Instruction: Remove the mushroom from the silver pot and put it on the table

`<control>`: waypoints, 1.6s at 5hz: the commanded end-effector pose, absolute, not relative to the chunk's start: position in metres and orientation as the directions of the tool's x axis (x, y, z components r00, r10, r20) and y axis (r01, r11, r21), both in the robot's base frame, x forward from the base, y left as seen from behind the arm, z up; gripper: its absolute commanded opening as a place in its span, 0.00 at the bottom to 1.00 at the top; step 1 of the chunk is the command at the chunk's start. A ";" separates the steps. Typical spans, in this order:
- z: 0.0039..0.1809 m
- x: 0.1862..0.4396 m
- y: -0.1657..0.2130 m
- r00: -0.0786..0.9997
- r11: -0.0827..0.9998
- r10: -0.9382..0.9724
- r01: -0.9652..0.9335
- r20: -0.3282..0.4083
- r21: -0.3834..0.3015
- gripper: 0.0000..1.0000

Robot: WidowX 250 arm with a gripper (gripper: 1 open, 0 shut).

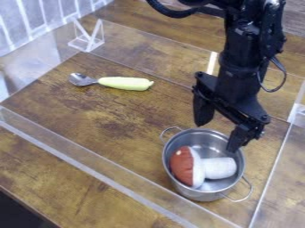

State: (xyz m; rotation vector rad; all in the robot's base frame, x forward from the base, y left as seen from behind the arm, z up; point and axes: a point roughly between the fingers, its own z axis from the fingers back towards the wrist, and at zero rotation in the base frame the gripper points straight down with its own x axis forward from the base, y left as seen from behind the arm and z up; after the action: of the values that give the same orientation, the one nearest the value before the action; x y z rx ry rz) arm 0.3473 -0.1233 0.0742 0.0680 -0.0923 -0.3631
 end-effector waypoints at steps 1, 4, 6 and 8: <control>0.081 0.345 -0.114 0.919 0.927 -0.375 0.369 0.120 0.066 1.00; 0.045 0.335 -0.104 0.915 0.923 -0.384 0.383 0.125 0.030 1.00; 0.035 0.331 -0.098 0.932 0.940 -0.340 0.341 0.123 0.009 0.00; 0.036 0.323 -0.089 0.959 0.963 -0.266 0.269 0.098 -0.015 0.00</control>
State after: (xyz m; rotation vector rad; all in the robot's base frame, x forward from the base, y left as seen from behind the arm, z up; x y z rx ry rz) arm 0.3197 -0.0984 0.0274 -0.0296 -0.0752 -0.2927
